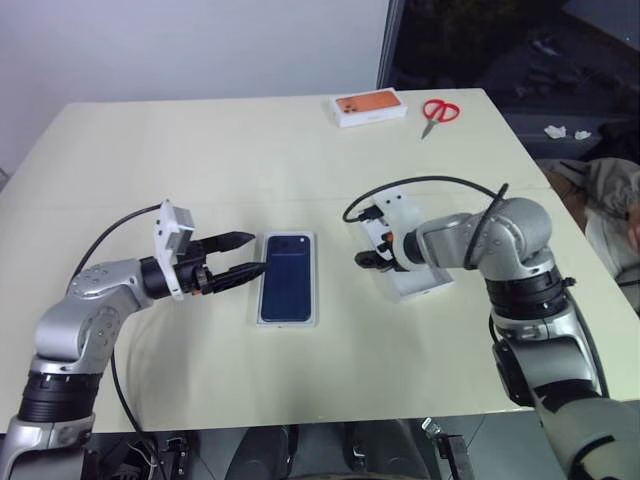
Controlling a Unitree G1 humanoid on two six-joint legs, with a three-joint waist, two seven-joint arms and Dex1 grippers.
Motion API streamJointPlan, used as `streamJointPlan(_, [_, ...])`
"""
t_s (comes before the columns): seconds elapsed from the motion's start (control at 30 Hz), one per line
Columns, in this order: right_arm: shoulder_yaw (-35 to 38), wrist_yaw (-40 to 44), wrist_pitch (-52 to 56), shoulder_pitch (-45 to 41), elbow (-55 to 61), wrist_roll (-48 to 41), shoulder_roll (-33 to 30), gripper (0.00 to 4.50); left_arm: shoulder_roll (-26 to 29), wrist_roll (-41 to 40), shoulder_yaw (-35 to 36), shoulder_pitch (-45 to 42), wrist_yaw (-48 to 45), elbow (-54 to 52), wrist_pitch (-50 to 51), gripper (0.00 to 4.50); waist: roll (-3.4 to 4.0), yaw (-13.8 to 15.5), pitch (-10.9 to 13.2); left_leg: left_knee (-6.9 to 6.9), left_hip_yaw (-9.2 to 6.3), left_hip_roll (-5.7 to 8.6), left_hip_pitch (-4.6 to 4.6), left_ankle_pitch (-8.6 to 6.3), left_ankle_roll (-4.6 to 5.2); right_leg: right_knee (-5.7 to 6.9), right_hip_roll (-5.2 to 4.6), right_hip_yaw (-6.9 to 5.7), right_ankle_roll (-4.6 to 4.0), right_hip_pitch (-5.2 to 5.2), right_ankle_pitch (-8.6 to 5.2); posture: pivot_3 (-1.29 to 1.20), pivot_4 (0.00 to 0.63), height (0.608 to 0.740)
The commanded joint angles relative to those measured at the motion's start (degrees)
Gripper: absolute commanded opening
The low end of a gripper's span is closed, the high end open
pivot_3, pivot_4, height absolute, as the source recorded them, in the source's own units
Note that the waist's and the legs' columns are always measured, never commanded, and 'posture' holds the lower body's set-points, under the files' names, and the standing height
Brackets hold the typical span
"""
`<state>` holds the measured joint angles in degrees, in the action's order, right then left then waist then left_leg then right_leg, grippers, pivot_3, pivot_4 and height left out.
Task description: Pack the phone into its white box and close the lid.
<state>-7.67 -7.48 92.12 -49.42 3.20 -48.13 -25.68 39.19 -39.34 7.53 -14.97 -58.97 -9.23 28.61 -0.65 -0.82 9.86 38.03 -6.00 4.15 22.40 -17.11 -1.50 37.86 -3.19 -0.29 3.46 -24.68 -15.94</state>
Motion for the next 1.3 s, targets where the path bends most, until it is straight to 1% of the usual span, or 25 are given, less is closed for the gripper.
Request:
streamJointPlan(0.03, [1.1, -5.3, 0.4, 0.2, 1.2, -7.7, -1.5, 3.75, -0.2, -0.5, 1.0, 0.2, 0.6, -2.0, 0.2, 3.70, 0.00, 0.0, 0.0, 0.00, 0.00, 0.00, 0.00, 0.00, 0.01, 0.01, 0.00, 0.00, 0.00, 0.00, 0.00, 0.00, 0.150, 0.740])
streamJointPlan(0.2, [0.7, -12.2, 0.4, 0.4, -0.2, -16.4, -3.1, 3.75, -0.7, -0.2, 1.0, 0.4, 1.0, -2.0, 0.1, 3.70, 0.00, -0.2, 0.0, 0.00, 0.02, 0.00, 0.00, 0.03, 0.07, 0.03, 0.00, 0.00, 0.00, 0.00, 0.00, 0.00, 0.150, 0.740])
streamJointPlan(0.4, [0.2, -18.7, 0.4, 0.2, -1.5, -23.1, -4.1, 3.75, -1.1, -0.2, 1.0, 0.5, 1.6, -2.4, -0.1, 3.70, 0.00, -0.1, 0.0, 0.02, 0.02, -0.01, -0.02, 0.07, 0.13, 0.11, 0.00, 0.00, 0.00, 0.00, 0.00, 0.00, 0.150, 0.740])
streamJointPlan(0.57, [0.0, -22.1, 0.4, 0.0, -2.3, -25.7, -4.1, 3.75, -1.2, -0.2, 1.0, 0.8, 2.0, -2.8, -0.3, 3.70, 0.00, -0.1, 0.0, 0.03, 0.04, -0.01, -0.02, 0.08, 0.16, 0.13, -0.01, 0.00, 0.00, 0.01, 0.00, 0.00, 0.150, 0.740])
streamJointPlan(0.73, [-0.4, -23.5, 0.4, -0.5, -3.1, -26.5, -4.2, 3.75, -1.3, 0.0, 0.9, 1.1, 2.2, -2.9, -0.4, 3.70, 0.00, -0.1, 0.0, 0.03, 0.05, -0.01, -0.02, 0.08, 0.16, 0.12, -0.01, 0.00, 0.00, 0.01, 0.00, 0.00, 0.150, 0.740])
streamJointPlan(0.83, [-0.6, -23.8, 0.4, -0.3, -2.8, -26.8, -3.8, 2.92, -1.4, 0.0, 0.9, 1.2, 2.6, -3.1, -0.5, 3.77, 0.00, -0.1, 0.0, 0.03, 0.05, -0.01, -0.02, 0.09, 0.16, 0.12, -0.01, 0.00, 0.00, 0.01, 0.00, 0.00, 0.150, 0.740])
streamJointPlan(0.9, [-0.7, -23.9, 0.4, 0.2, -2.1, -26.8, -3.6, 2.05, -1.5, 0.0, 1.0, 1.3, 2.8, -3.3, -0.4, 3.77, 0.00, -0.1, 0.0, 0.03, 0.05, -0.01, -0.02, 0.09, 0.17, 0.13, -0.01, 0.00, 0.00, 0.01, 0.00, 0.00, 0.150, 0.740])
streamJointPlan(0.93, [-0.7, -24.0, 0.4, 0.6, -1.9, -26.7, -3.5, 1.44, -1.5, -0.1, 1.1, 1.3, 2.9, -3.4, -0.4, 3.77, 0.00, -0.1, 0.0, 0.03, 0.05, -0.01, -0.02, 0.09, 0.17, 0.12, -0.01, 0.00, 0.00, 0.01, 0.00, 0.00, 0.150, 0.740])
streamJointPlan(0.97, [-0.8, -24.1, 0.4, 0.9, -1.6, -26.6, -3.5, 1.04, -1.5, 0.0, 1.1, 1.4, 3.0, -3.5, -0.4, 3.77, 0.00, -0.1, 0.0, 0.03, 0.05, -0.01, -0.02, 0.09, 0.17, 0.12, -0.01, 0.00, 0.00, 0.01, 0.00, 0.00, 0.150, 0.740])
streamJointPlan(1.03, [-0.8, -24.3, 0.4, 1.4, -1.3, -26.4, -3.3, 0.04, -1.5, 0.0, 1.1, 1.5, 3.1, -3.7, -0.4, 3.77, 0.00, -0.1, 0.0, 0.03, 0.05, -0.01, -0.02, 0.09, 0.17, 0.12, -0.01, 0.00, 0.00, 0.01, 0.00, 0.00, 0.150, 0.740])
streamJointPlan(1.13, [-0.6, -24.6, 0.4, 1.8, -1.0, -26.4, -2.9, 0.04, -1.4, -0.1, 1.3, 1.6, 3.3, -3.9, -0.1, 3.77, -0.01, -0.1, 0.0, 0.03, 0.05, -0.01, -0.02, 0.09, 0.17, 0.13, -0.01, 0.00, 0.00, 0.01, 0.00, 0.00, 0.150, 0.740])
streamJointPlan(1.3, [2.3, -25.6, 0.4, 1.4, -1.2, -25.4, -0.9, 0.04, -1.2, -0.3, 1.5, 1.8, 3.4, -3.9, 0.0, 3.77, -0.01, -0.2, 0.0, 0.03, 0.06, -0.02, -0.03, 0.09, 0.18, 0.14, 0.00, 0.00, 0.00, 0.01, 0.00, 0.00, 0.150, 0.740])
